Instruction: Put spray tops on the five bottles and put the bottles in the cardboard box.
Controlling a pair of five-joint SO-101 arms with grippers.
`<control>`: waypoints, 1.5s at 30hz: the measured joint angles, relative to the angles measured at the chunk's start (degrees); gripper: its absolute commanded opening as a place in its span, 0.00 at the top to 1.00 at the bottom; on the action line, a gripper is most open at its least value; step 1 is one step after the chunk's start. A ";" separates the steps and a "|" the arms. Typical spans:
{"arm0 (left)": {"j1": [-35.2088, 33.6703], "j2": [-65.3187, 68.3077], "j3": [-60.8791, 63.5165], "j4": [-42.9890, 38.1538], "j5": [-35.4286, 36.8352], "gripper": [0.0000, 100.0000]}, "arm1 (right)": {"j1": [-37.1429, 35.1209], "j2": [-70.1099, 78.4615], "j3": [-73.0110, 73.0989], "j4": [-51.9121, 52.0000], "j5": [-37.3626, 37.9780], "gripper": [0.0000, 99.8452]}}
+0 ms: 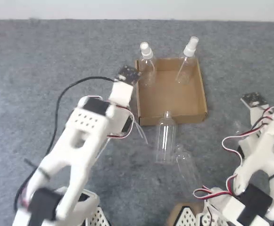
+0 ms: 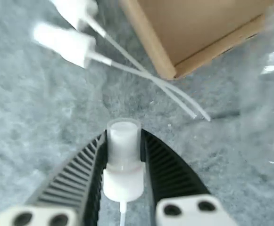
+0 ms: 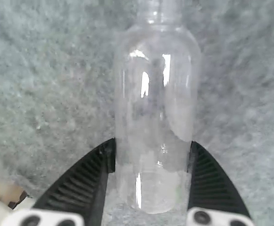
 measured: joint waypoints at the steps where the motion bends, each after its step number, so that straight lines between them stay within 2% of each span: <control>1: 0.00 -2.64 0.09 0.53 -0.44 0.99 | 0.00 0.00 -1.05 0.97 0.00 0.68; 4: 0.00 -8.88 2.46 0.70 -1.85 0.99 | 0.00 0.00 -4.13 3.52 0.00 0.62; 10: -0.09 -12.40 8.70 -2.02 -2.46 0.99 | 0.00 0.00 -6.95 5.01 -0.09 0.63; 16: -0.26 -12.48 9.85 -3.78 -2.46 0.99 | -7.74 0.00 -9.67 5.89 -0.18 0.70; 20: -4.48 -12.57 9.85 -3.78 -2.55 0.99 | -10.81 0.00 -9.76 4.22 -3.96 0.71; 23: -8.26 -12.66 9.93 -3.78 -2.46 0.99 | -11.25 0.79 -9.85 2.90 -4.75 0.71; 32: -9.49 -12.75 13.80 -9.49 -2.46 0.99 | -8.70 13.27 -9.85 -2.73 -4.66 0.72; 34: -9.49 -12.75 13.80 -9.49 -2.46 0.99 | -8.44 14.59 -9.85 -3.25 -4.57 0.75; 41: -9.49 -12.75 13.80 -9.67 -2.46 0.99 | -8.44 18.37 -9.85 -3.52 -4.22 0.97; 45: -9.49 -12.75 13.80 -9.67 -2.46 0.99 | -8.18 18.90 -10.64 -3.69 -1.76 0.99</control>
